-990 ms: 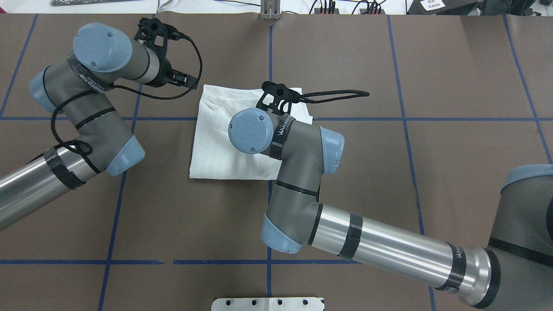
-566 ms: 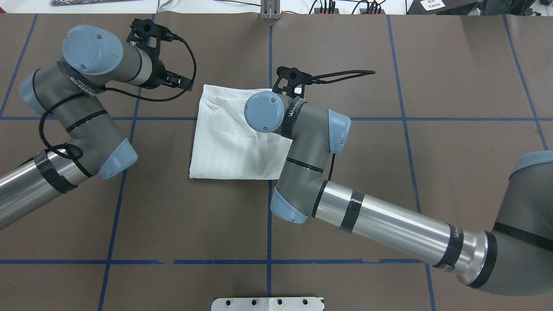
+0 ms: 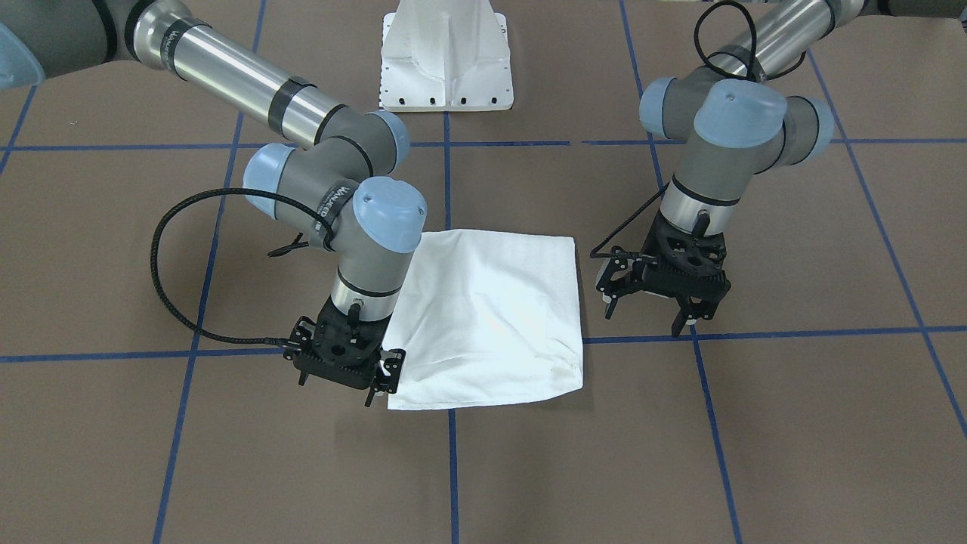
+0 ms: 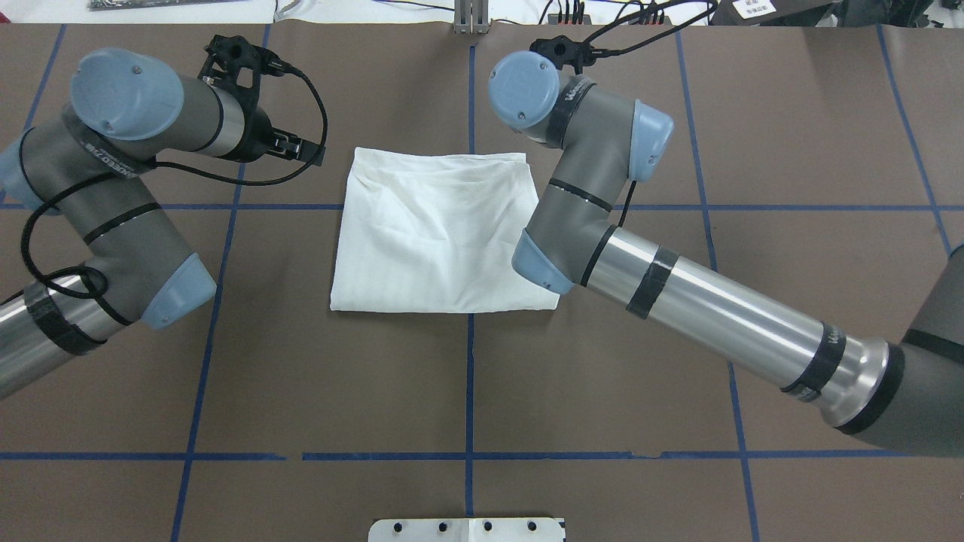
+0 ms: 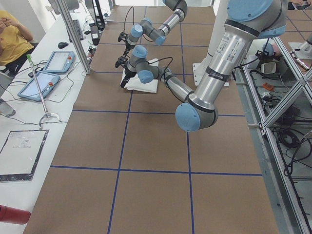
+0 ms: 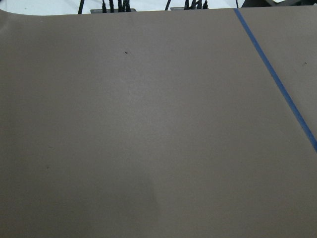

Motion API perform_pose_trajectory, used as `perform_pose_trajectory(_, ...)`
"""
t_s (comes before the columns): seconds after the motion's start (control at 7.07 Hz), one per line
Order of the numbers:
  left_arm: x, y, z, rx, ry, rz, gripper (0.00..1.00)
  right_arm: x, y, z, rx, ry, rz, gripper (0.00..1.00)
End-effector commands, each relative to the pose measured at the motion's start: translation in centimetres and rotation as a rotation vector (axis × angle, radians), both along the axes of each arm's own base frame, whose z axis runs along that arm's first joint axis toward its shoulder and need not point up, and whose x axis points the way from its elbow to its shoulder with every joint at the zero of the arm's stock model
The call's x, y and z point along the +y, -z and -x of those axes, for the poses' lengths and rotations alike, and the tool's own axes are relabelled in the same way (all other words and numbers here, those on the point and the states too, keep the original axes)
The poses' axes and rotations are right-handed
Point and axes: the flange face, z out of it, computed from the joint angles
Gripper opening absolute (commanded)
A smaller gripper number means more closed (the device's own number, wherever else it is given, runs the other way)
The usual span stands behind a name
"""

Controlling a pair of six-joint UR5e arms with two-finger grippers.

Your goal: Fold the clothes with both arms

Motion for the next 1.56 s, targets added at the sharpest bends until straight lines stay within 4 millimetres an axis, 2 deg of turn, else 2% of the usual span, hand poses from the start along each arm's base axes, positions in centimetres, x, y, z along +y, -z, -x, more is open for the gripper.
perform_pose_trajectory(0.0, 6.0, 0.5, 7.1, -0.038, -0.070, -0.036, 1.00, 0.1, 0.4, -11.6, -0.070, 0.186, 0.024, 1.00)
perform_pose_trajectory(0.14, 8.9, 0.3, 12.7, -0.083, -0.111, -0.042, 1.00, 2.4, -1.1, -20.5, -0.058, 0.288, 0.027, 1.00)
perform_pose_trajectory(0.28, 10.2, -2.3, 18.8, -0.114, -0.162, -0.055, 1.00, 4.6, -3.4, -28.3, -0.053, 0.386, 0.023, 1.00)
perform_pose_trajectory(0.42, 10.3, -6.9, 26.4, -0.138, -0.229, -0.068, 1.00, 5.8, -6.9, -34.3, -0.043, 0.470, 0.013, 1.00)
perform_pose_trajectory(0.57, 11.1, -12.9, 32.7, -0.157, -0.235, -0.019, 1.00, 6.6, -11.7, -39.4, -0.048, 0.536, 0.021, 1.00)
perform_pose_trajectory(0.71, 11.5, -18.8, 37.3, -0.184, -0.189, 0.066, 1.00, 7.9, -16.9, -44.8, -0.056, 0.595, 0.028, 1.00)
perform_pose_trajectory(0.85, 11.3, -23.6, 41.9, -0.208, -0.137, 0.108, 1.00, 10.1, -22.0, -50.0, -0.091, 0.637, 0.038, 1.00)
perform_pose_trajectory(0.99, 11.9, -27.3, 45.3, -0.219, -0.142, 0.136, 1.00, 13.6, -27.3, -53.4, -0.089, 0.698, 0.052, 1.00)
perform_pose_trajectory(1.13, 12.3, -30.0, 45.5, -0.208, -0.151, 0.218, 1.00, 17.3, -32.6, -55.9, -0.104, 0.693, 0.132, 1.00)
perform_pose_trajectory(1.27, 12.7, -31.2, 45.7, -0.199, -0.156, 0.288, 1.00, 19.8, -35.1, -56.7, -0.126, 0.667, 0.177, 1.00)
perform_pose_trajectory(1.41, 13.0, -32.4, 45.7, -0.191, -0.162, 0.347, 1.00, 21.7, -36.8, -57.2, -0.136, 0.656, 0.198, 1.00)
